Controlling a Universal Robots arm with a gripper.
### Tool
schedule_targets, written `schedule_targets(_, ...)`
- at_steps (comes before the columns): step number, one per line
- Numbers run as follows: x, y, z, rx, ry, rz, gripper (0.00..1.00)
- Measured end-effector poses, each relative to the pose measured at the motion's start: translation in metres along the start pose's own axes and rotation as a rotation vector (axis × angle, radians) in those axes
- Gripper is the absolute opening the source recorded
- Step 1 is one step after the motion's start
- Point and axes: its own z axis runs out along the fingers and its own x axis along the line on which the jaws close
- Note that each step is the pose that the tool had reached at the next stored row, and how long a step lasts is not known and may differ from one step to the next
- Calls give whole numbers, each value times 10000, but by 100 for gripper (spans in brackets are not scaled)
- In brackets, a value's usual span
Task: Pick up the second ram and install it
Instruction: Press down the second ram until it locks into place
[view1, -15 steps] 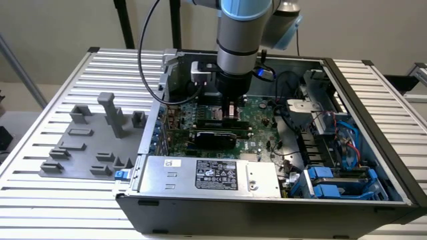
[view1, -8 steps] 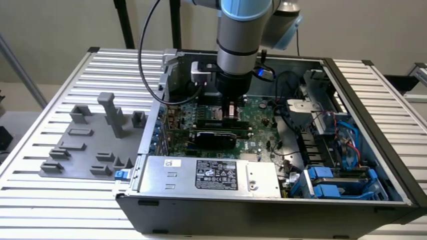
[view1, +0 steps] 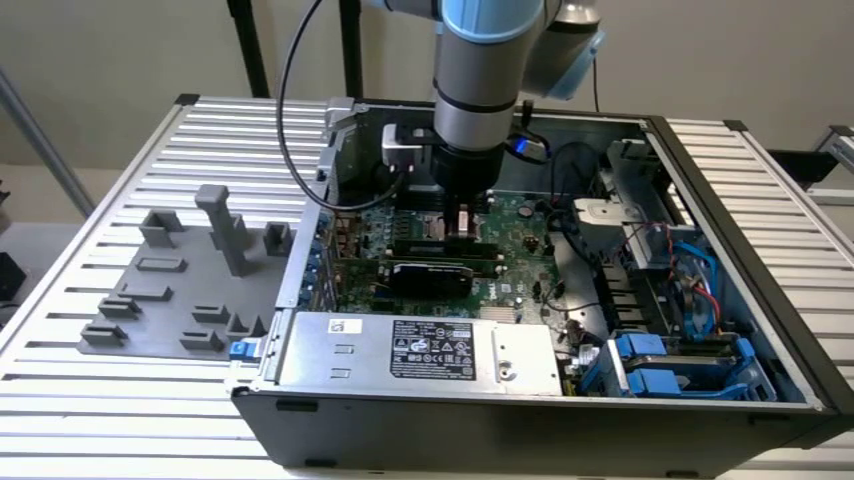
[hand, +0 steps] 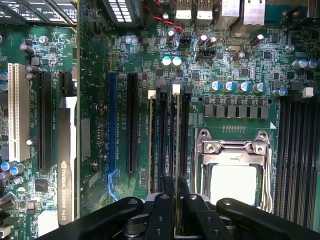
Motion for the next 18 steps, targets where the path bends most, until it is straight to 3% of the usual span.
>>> schedule_targets(9,-1,0,26,0,1,-11,0)
schedule_targets(10,0,0,26,-1,2,-12,100)
schedule_targets(13,0,0,11,1,2,-11,100)
schedule_targets(18,-2,2,-160,0,2,-12,100)
